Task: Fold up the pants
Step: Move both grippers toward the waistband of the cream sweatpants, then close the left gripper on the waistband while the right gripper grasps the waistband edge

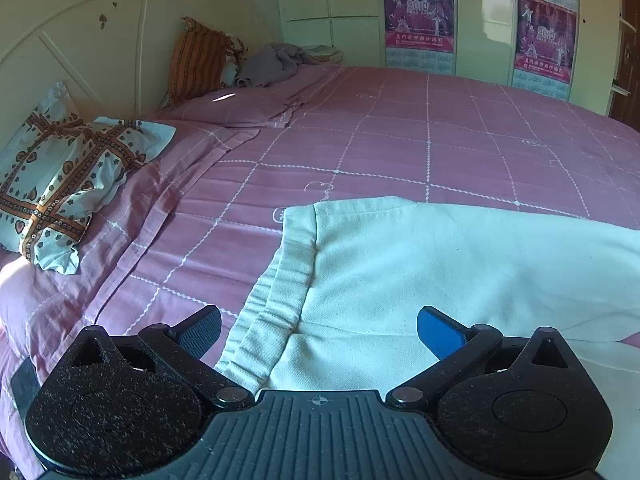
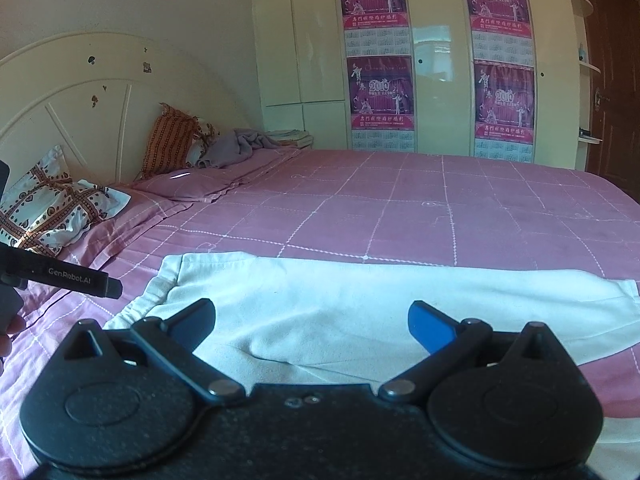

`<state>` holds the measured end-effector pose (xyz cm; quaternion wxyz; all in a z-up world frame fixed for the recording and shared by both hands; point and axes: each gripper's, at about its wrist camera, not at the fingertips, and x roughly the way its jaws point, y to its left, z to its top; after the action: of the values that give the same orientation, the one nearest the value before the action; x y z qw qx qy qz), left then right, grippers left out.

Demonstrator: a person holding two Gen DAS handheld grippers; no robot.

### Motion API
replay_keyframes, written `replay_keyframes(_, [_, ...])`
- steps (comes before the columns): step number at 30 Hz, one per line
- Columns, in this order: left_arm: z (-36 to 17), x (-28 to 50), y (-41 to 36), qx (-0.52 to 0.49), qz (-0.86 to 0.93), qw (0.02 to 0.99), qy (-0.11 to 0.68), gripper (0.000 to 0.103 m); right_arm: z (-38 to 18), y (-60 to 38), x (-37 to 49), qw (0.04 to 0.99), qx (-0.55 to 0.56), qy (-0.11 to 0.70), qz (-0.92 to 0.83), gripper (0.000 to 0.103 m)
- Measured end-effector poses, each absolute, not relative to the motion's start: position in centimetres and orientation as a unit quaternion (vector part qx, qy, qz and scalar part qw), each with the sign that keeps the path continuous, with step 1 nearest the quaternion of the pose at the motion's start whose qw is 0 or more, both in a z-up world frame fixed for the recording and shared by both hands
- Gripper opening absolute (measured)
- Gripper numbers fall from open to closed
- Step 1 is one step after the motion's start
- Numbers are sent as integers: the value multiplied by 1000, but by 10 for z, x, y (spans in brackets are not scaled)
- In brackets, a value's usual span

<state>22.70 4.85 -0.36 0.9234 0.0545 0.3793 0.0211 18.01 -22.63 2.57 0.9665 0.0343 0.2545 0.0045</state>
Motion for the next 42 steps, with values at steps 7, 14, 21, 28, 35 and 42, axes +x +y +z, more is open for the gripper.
replay_keyframes(7, [-21,266,47,64,27,919,389,103,14,-226,214,964,21,263,25,102])
replay_keyframes(14, [-43,310,50,74,35,912,402,103,0,-223,260,959,21,278,58,96])
replay_keyframes(21, [-70,354,53,70,41,903,423,103,-23,-221,317,949,5,305,83,94])
replay_keyframes(28, [-100,396,59,47,36,888,457,71,-42,-222,374,937,-12,335,96,94])
replay_keyframes(35, [-130,418,64,45,21,874,483,56,-61,-219,434,917,-49,382,98,89])
replay_keyframes(42, [-131,422,65,45,23,874,484,55,-84,-213,483,890,-112,431,94,76])
